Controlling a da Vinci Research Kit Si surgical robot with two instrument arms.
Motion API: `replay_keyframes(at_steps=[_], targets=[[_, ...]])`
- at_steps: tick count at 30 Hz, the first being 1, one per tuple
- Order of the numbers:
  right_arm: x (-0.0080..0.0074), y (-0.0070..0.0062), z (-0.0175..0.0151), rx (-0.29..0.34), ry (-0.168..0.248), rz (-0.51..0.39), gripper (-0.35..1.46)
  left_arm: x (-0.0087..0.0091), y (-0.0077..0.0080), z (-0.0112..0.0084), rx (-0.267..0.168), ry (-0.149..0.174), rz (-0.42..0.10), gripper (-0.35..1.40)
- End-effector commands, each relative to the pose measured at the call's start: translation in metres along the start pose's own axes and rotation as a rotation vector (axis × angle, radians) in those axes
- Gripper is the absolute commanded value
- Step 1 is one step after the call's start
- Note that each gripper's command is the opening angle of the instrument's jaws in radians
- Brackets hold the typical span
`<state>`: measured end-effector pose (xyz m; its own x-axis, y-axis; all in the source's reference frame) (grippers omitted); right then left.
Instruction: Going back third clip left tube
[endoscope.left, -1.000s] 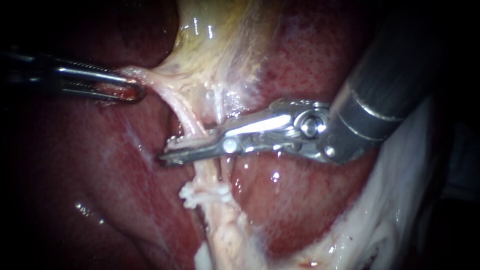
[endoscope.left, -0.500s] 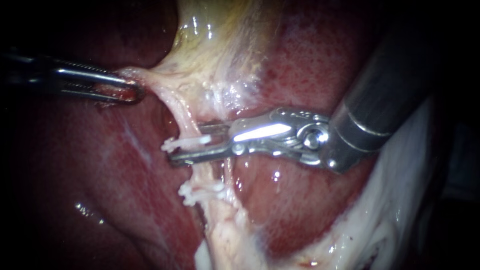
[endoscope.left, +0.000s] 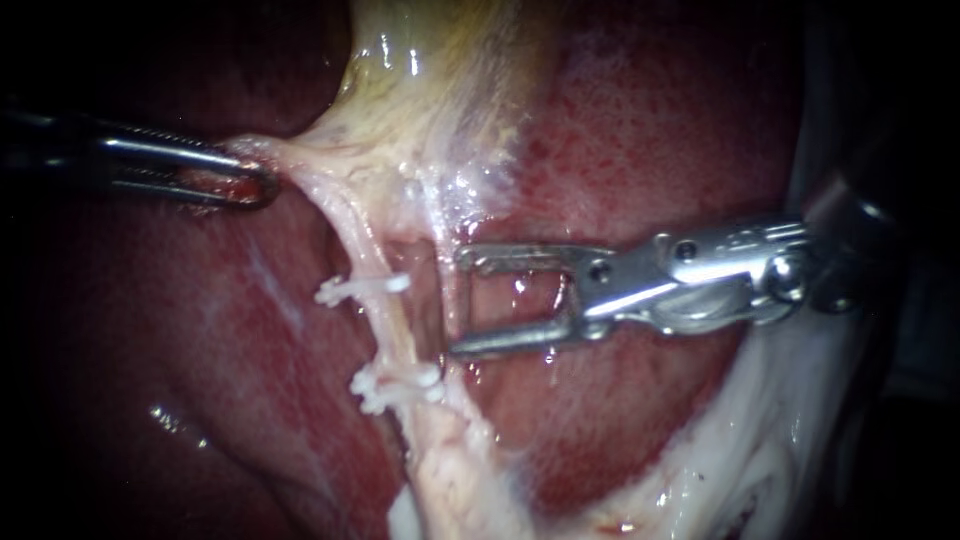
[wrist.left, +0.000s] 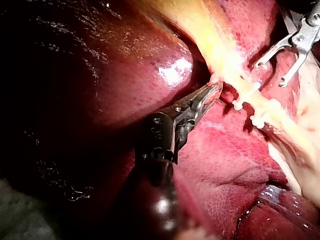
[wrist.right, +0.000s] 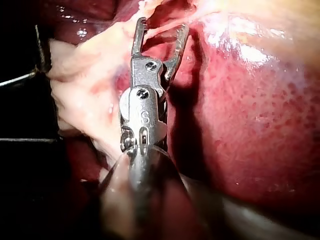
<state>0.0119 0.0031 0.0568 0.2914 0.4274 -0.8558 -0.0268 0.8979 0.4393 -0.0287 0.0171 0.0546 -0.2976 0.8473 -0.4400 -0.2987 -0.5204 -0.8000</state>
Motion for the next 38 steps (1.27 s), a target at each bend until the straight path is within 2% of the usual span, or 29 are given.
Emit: replay_keyframes(at_steps=[1, 4, 7, 9, 15, 23, 29, 38], targets=[[0.0001, -0.0001, -0.0009, -0.004, -0.011, -0.026, 0.5, 0.0, -0.0001, 0.0, 0.0, 0.0, 0.0, -0.35], [0.0001, -0.0003, -0.0034, -0.001, -0.058, -0.081, 0.5, 0.0, -0.0001, 0.0001, 0.0, 0.0, 0.0, -0.35], [-0.0001, -0.0003, -0.0057, 0.01, -0.149, -0.134, 0.49, 0.0, -0.0001, 0.0001, 0.0, 0.0, 0.0, -0.35], [-0.0003, -0.0002, -0.0066, 0.021, -0.171, -0.136, 0.48, 0.0, -0.0001, 0.0001, 0.0, 0.0, 0.0, -0.35], [-0.0007, -0.0001, -0.0075, 0.03, -0.173, -0.136, 0.48, -0.0002, -0.0005, 0.0006, 0.005, 0.002, 0.001, -0.35], [-0.0006, -0.0001, -0.0074, 0.03, -0.173, -0.136, 0.48, -0.0013, -0.0025, 0.0037, 0.018, 0.01, 0.023, -0.35], [-0.0005, -0.0002, -0.0071, 0.029, -0.173, -0.135, 0.49, -0.0024, -0.0038, 0.0056, 0.035, -0.003, 0.031, -0.35], [-0.0002, -0.0003, -0.0071, 0.03, -0.173, -0.134, 0.49, -0.0024, -0.004, 0.0058, 0.033, -0.007, 0.031, -0.35]])
